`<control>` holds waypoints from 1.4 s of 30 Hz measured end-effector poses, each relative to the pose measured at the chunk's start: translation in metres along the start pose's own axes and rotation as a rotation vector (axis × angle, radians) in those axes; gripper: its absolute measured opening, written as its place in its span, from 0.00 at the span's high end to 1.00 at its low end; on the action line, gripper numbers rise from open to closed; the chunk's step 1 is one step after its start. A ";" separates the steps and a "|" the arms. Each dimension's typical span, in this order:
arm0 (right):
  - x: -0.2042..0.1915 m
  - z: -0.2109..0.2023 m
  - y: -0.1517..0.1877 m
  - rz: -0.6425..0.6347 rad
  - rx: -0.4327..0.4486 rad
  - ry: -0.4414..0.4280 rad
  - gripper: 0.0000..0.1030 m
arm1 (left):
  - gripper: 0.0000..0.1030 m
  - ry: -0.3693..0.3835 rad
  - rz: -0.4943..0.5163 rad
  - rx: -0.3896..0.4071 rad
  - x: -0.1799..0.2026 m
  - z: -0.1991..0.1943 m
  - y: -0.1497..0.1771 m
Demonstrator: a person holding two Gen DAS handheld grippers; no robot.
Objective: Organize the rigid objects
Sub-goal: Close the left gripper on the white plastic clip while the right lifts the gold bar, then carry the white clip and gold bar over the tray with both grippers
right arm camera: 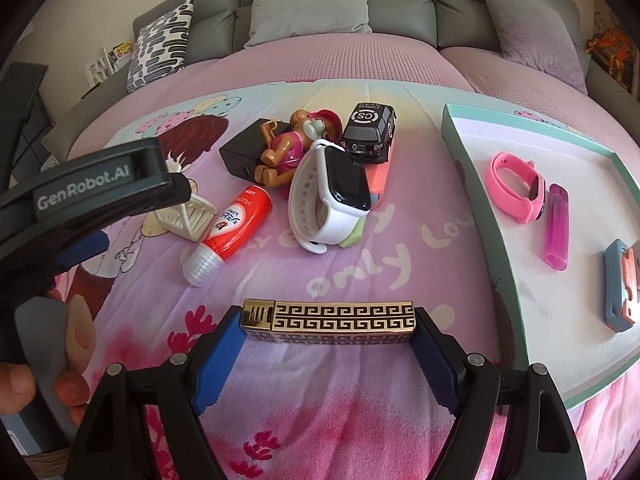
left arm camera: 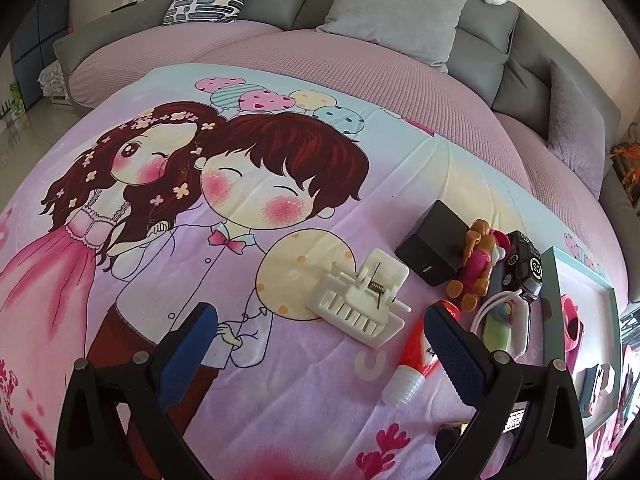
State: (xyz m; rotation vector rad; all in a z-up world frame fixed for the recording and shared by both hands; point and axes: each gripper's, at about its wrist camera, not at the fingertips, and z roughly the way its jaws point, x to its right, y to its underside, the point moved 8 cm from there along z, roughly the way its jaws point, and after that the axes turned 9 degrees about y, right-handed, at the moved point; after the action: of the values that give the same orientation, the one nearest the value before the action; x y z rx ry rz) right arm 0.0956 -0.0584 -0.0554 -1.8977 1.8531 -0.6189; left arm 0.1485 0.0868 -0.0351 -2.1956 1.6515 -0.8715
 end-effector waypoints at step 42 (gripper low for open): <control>0.055 -0.054 -0.037 0.116 0.174 -0.006 0.19 | 0.43 0.126 0.042 0.224 0.036 -0.074 -0.037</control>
State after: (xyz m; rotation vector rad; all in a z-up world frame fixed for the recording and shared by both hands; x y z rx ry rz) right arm 0.0953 -0.1120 0.0118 -1.6681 1.8265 -0.7096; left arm 0.1387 0.0761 0.0540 -1.9857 1.5620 -1.1441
